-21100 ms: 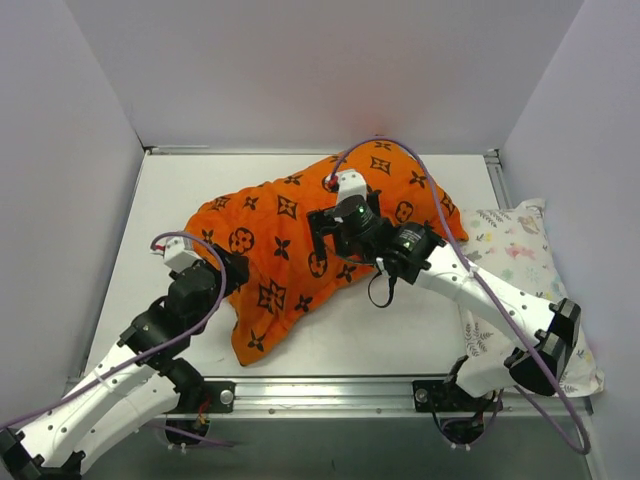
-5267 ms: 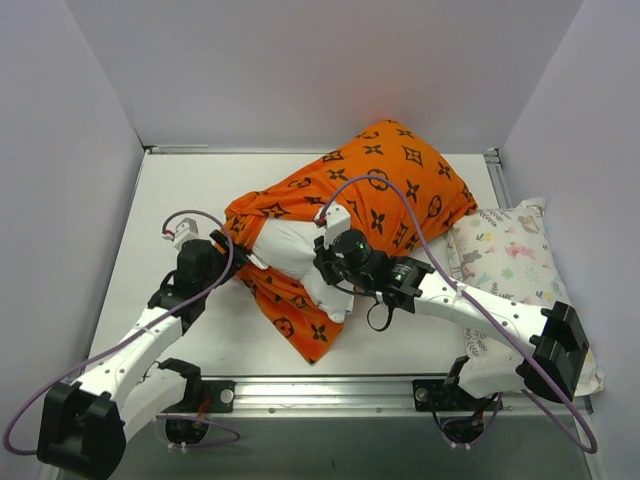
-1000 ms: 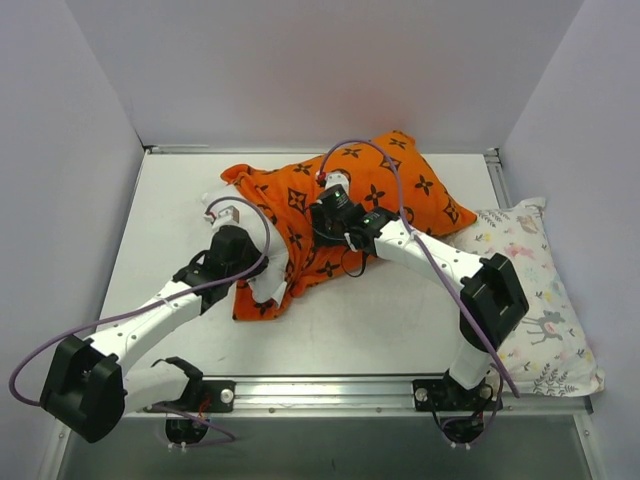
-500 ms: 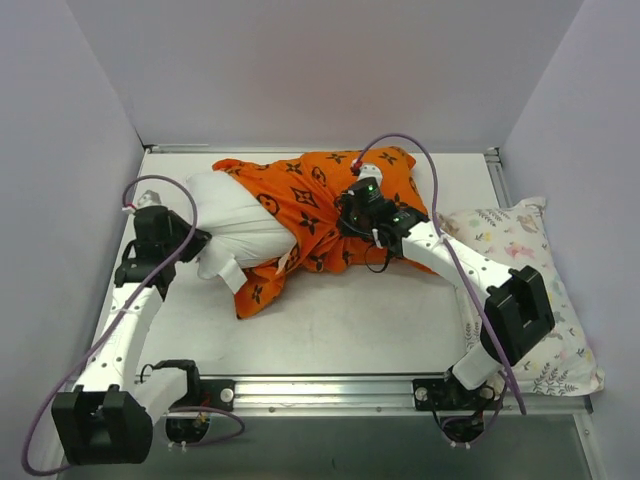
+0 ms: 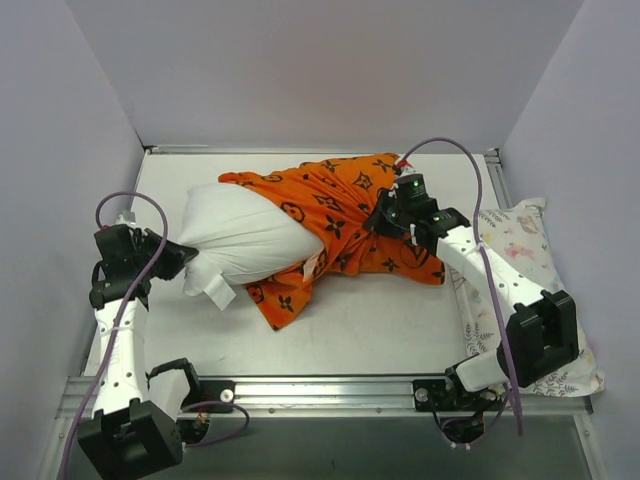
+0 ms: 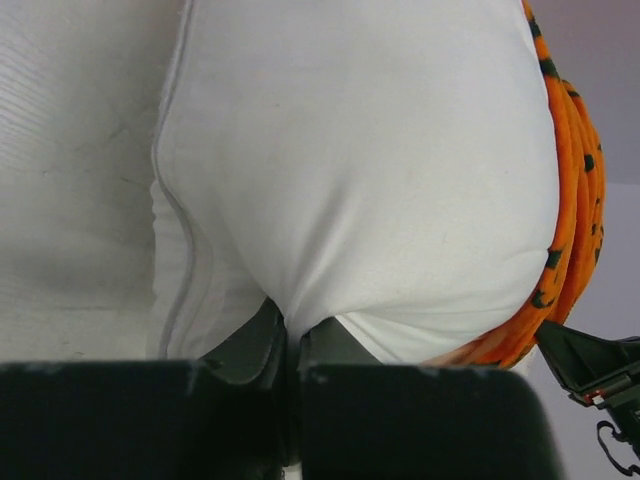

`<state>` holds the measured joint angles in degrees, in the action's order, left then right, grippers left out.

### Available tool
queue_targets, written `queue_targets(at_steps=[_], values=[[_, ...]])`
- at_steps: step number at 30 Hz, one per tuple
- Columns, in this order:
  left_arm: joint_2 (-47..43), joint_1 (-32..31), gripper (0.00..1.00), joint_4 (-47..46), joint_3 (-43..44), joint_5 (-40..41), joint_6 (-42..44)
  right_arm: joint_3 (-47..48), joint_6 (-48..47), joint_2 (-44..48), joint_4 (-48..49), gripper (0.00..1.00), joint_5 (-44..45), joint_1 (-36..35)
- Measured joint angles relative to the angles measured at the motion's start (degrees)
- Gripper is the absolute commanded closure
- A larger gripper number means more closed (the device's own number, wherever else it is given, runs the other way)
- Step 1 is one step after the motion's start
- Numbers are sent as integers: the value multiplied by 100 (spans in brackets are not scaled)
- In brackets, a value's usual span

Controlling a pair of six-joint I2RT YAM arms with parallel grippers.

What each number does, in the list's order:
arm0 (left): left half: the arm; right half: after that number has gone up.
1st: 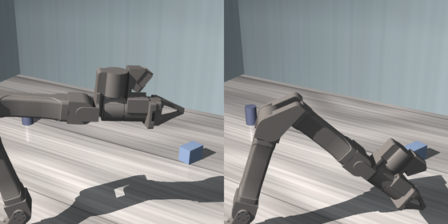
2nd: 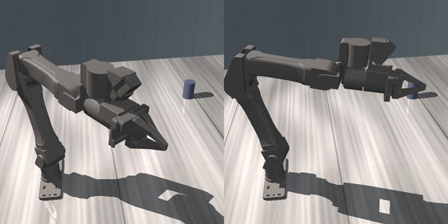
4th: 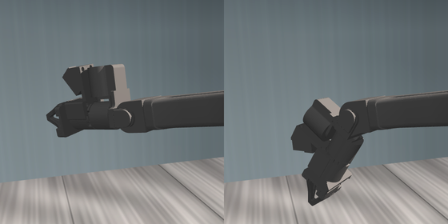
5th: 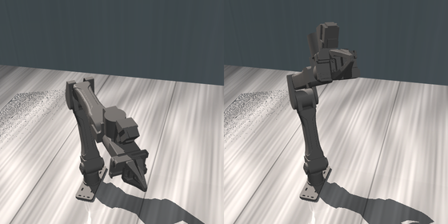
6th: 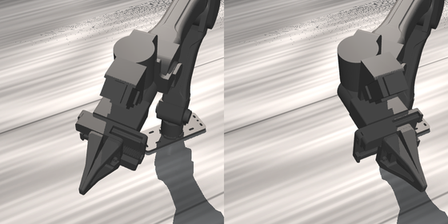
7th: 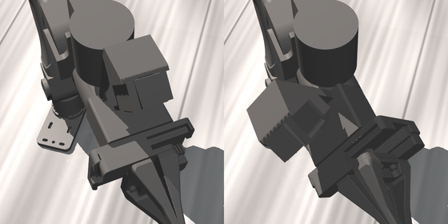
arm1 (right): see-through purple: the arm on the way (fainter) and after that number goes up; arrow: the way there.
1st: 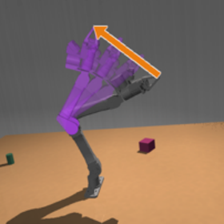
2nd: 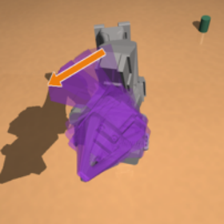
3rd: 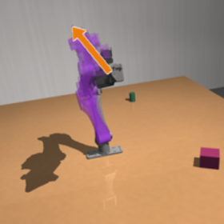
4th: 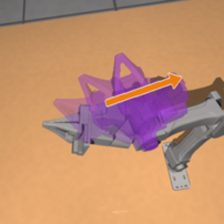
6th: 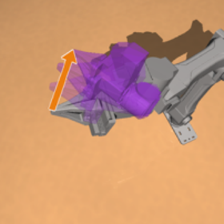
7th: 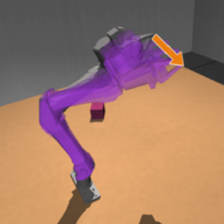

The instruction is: Remove the pillowcase from the pillow

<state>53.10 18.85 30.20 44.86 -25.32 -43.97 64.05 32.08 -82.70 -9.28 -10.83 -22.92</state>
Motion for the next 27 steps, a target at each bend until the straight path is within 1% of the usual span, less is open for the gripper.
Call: queue_targets(at_steps=[2,3,4,5,6,7,8,9,11,14,16,18,19,21,25,27], values=[[-118,-234,100,11,-37,146,127,-7,-118,111,-111,100,291,-271],[-179,-378,100,2,-37,243,197,-7,-192,173,-175,95,424,-400],[-251,-529,96,4,-39,310,267,-7,-262,227,-236,87,542,-520],[-348,-678,68,7,-42,385,326,-7,-343,284,-302,71,647,-640],[-461,-820,48,17,-52,444,433,-7,-417,343,-372,64,761,-763],[-599,-944,37,57,-59,481,505,-4,-509,404,-468,57,881,-901],[-761,-1036,19,116,-59,542,614,-4,-612,474,-577,47,966,-1045],[-938,-1084,9,195,-48,610,719,2,-695,555,-680,44,1047,-1156],[-1316,-1123,8,476,109,739,876,114,-894,693,-951,35,1126,-1366],[-1576,-1132,5,741,586,850,1012,457,-1134,809,-1196,29,1158,-1606],[-1578,-1137,2,686,968,946,1021,846,-1276,772,-1318,24,1198,-1648],[-1329,-1154,3,448,1248,1010,1005,1373,-1449,601,-1386,20,1255,-1650],[-1108,-1193,3,304,1353,1040,1001,1668,-1541,463,-1445,19,1285,-1650],[-372,-1405,3,57,1657,1139,1005,2262,-1714,92,-1456,17,1349,-1650],[1473,-2186,3,-560,2361,1462,1064,3237,-2011,-824,-1440,16,1473,-1650],[2127,-2581,3,-782,2369,1639,1067,3587,-2120,-1303,-1440,15,1534,-1650]])
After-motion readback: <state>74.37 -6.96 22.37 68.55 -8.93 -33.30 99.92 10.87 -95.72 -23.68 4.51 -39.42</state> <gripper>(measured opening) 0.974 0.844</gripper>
